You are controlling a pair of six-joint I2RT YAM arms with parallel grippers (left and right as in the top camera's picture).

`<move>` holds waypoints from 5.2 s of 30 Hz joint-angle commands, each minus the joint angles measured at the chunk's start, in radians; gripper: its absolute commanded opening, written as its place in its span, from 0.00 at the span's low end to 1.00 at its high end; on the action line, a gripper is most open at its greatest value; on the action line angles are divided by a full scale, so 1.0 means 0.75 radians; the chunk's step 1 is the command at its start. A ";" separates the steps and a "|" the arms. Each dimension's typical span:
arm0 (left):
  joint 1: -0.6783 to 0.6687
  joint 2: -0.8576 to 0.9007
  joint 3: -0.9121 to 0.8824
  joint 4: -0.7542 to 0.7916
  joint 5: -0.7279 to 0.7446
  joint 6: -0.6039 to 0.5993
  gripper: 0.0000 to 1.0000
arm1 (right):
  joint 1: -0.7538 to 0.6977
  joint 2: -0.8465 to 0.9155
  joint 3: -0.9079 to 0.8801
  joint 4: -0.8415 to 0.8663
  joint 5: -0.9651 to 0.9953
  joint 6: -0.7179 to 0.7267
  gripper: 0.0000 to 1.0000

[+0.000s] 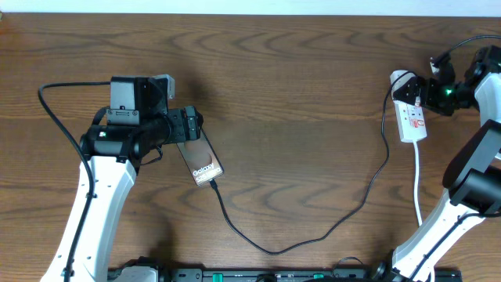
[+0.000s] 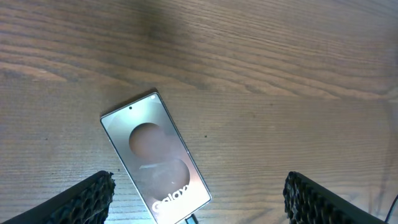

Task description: Plug charger to phone and switch on socket

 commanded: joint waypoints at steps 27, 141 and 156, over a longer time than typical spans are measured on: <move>-0.002 -0.001 0.010 -0.010 0.007 0.023 0.87 | 0.056 0.153 0.022 -0.022 -0.114 -0.030 0.99; 0.033 -1.212 -1.098 1.356 -0.213 0.084 0.88 | -0.032 -0.916 0.182 -0.353 0.396 0.385 0.99; 0.136 -1.639 -1.449 1.207 -0.239 0.134 0.88 | -0.032 -0.916 0.182 -0.353 0.396 0.385 0.99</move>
